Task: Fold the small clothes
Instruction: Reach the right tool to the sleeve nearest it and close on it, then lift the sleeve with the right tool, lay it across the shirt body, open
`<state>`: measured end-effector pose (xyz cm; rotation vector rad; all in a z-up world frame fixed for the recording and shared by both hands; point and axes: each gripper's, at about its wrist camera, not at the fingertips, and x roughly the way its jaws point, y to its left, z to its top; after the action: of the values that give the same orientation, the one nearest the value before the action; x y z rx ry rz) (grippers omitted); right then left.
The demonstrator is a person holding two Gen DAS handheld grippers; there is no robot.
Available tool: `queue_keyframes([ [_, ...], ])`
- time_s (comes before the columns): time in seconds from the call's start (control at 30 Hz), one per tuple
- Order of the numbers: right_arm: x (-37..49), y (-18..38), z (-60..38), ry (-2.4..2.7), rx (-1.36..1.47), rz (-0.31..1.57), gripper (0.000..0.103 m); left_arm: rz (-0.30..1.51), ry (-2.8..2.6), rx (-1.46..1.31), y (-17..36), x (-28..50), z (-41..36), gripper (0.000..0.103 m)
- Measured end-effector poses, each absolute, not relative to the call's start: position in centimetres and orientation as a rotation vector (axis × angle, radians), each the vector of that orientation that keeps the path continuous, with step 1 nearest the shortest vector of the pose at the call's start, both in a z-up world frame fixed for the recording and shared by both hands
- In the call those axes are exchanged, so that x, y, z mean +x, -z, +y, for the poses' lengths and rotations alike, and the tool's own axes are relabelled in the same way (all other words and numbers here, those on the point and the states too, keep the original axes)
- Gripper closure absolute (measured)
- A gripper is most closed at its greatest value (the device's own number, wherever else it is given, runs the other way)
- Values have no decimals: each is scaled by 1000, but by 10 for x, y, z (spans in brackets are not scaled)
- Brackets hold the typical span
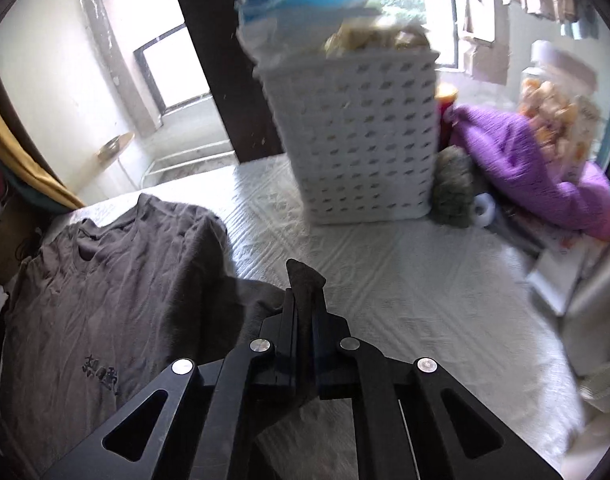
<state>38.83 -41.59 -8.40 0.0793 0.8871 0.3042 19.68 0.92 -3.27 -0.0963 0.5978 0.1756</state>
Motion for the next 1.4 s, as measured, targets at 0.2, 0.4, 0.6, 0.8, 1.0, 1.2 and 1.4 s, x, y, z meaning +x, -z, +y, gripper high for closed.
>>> queue_keyframes([
  [0.2, 375, 58, -435, -235, 96, 842, 98, 583, -168, -122, 26, 188, 12, 7],
  [0.4, 350, 17, -424, -193, 45, 755, 98, 543, -156, -134, 15, 172, 19, 7],
  [0.6, 327, -6, -380, -235, -47, 707, 98, 545, -136, -156, 19, 160, 30, 7],
  [0.8, 316, 3, -326, -297, -134, 730, 98, 554, -123, -174, 23, 147, 41, 7],
  [1.0, 309, 24, -280, -371, -184, 785, 98, 564, -130, -198, 28, 138, 54, 7],
  [1.2, 302, 53, -246, -416, -222, 861, 98, 565, -134, -210, 32, 134, 64, 7],
  [1.4, 292, 77, -231, -450, -262, 921, 95, 574, -132, -211, 34, 135, 66, 7],
])
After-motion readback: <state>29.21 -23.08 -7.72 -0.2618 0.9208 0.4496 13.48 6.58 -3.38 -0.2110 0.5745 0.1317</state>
